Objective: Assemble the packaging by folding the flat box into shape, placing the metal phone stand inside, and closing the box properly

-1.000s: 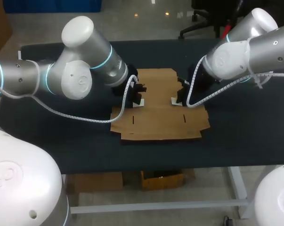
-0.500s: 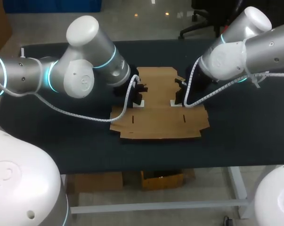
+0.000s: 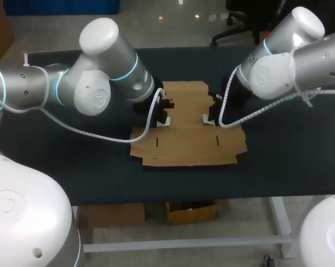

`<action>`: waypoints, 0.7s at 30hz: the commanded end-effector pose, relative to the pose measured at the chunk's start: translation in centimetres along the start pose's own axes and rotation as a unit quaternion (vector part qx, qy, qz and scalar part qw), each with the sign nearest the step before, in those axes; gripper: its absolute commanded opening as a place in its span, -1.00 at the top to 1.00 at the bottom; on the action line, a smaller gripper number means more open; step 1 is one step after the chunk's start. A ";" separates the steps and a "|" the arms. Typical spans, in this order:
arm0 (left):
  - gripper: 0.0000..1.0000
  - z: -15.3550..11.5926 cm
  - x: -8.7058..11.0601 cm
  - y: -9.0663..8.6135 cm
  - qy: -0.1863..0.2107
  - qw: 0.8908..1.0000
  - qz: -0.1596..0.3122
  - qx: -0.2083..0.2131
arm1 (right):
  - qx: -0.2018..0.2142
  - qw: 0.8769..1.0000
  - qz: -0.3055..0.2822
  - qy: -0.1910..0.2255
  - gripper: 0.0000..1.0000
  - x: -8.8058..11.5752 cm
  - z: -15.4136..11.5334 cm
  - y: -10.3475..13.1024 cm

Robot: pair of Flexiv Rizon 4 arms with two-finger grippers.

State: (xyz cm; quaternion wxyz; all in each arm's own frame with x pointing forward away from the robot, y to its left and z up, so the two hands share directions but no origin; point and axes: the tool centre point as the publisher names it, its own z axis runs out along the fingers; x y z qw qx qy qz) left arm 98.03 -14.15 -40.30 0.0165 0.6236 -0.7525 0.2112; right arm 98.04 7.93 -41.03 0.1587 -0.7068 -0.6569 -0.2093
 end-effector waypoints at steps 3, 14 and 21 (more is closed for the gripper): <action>1.00 -1.9 0.1 0.0 -0.018 1.000 -0.006 -0.007 | -0.014 1.000 0.003 0.003 1.00 -0.4 -2.0 -0.5; 1.00 -3.6 -1.0 -0.3 -0.026 0.999 -0.026 -0.026 | -0.013 1.000 0.021 0.003 1.00 -1.5 -3.1 0.0; 1.00 -4.1 -2.0 -0.2 -0.034 0.998 -0.037 -0.031 | -0.006 0.999 0.041 0.002 1.00 -2.9 -3.3 0.1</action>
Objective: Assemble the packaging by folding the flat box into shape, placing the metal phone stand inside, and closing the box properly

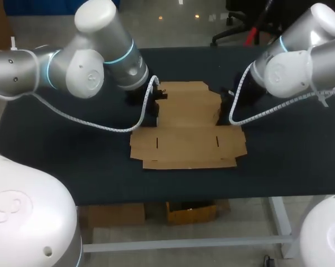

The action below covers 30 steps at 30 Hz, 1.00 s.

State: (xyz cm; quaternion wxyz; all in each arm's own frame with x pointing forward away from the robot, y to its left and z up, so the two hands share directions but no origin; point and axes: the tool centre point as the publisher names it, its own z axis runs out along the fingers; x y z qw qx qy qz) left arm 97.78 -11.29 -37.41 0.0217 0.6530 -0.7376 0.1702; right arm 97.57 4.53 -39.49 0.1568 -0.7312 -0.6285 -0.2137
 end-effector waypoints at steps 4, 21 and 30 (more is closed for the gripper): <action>1.00 -0.8 -1.1 0.3 -0.014 1.000 -0.014 -0.002 | 0.011 1.000 0.014 -0.002 1.00 -1.5 -0.6 0.2; 1.00 -4.3 -2.0 3.0 -0.026 0.999 -0.047 0.003 | 0.009 0.999 0.033 0.004 1.00 -2.7 -4.0 -0.4; 1.00 -6.6 -2.1 6.1 -0.018 0.997 -0.069 0.007 | 0.007 0.999 0.041 0.001 1.00 -3.6 -6.3 -2.4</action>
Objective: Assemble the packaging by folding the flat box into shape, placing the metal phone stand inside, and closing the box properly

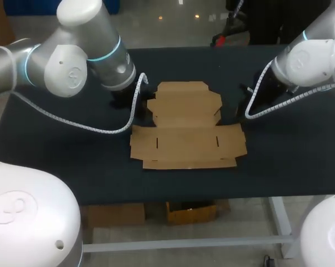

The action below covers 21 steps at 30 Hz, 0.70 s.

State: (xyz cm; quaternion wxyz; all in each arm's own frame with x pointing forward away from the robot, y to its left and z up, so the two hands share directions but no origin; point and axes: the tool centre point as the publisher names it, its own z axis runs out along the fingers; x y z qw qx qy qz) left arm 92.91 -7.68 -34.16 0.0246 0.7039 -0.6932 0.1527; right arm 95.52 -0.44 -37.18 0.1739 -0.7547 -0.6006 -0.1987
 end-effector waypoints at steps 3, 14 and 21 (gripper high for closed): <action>1.00 -2.1 -0.6 3.0 -0.003 1.000 -0.004 0.013 | -0.006 1.000 0.000 0.002 1.00 -0.8 -2.2 -2.2; 1.00 -3.2 -0.8 7.6 -0.010 1.000 -0.017 0.012 | -0.008 1.000 0.005 -0.008 1.00 -1.6 -3.7 -6.0; 1.00 -3.6 -2.0 9.7 -0.005 0.999 -0.031 0.010 | -0.006 0.999 0.037 -0.013 1.00 -2.6 -3.9 -8.2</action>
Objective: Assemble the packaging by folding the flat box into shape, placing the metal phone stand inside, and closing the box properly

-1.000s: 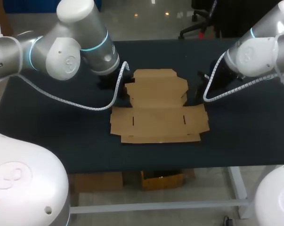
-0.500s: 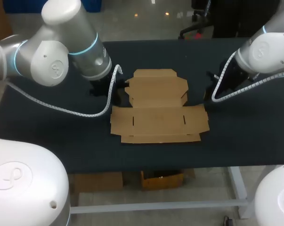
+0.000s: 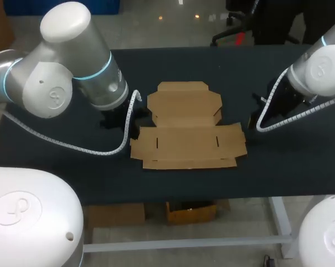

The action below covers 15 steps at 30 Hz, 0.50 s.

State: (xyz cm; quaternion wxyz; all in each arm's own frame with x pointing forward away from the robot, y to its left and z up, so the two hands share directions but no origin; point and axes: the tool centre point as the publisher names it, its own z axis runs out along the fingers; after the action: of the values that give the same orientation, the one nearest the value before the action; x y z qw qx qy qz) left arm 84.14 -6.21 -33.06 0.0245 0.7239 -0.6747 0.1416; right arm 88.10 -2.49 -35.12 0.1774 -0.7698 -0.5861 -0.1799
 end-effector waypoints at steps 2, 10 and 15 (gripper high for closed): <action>1.00 -0.7 -1.2 2.0 0.004 1.000 -0.007 0.017 | -0.016 1.000 0.021 -0.003 1.00 -0.6 -0.6 -1.8; 1.00 -0.8 -1.5 2.4 0.008 1.000 -0.008 0.019 | -0.013 1.000 0.015 -0.002 1.00 -0.4 -0.7 -2.4; 1.00 -0.8 -1.5 2.4 0.008 1.000 -0.008 0.019 | -0.013 1.000 0.015 -0.002 1.00 -0.4 -0.7 -2.4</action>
State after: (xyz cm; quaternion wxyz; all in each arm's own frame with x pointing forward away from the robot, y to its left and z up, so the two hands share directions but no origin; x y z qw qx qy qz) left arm 81.65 -4.73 -32.99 0.0199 0.7280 -0.6664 0.1598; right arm 85.75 -2.61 -34.65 0.1696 -0.7806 -0.5730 -0.1834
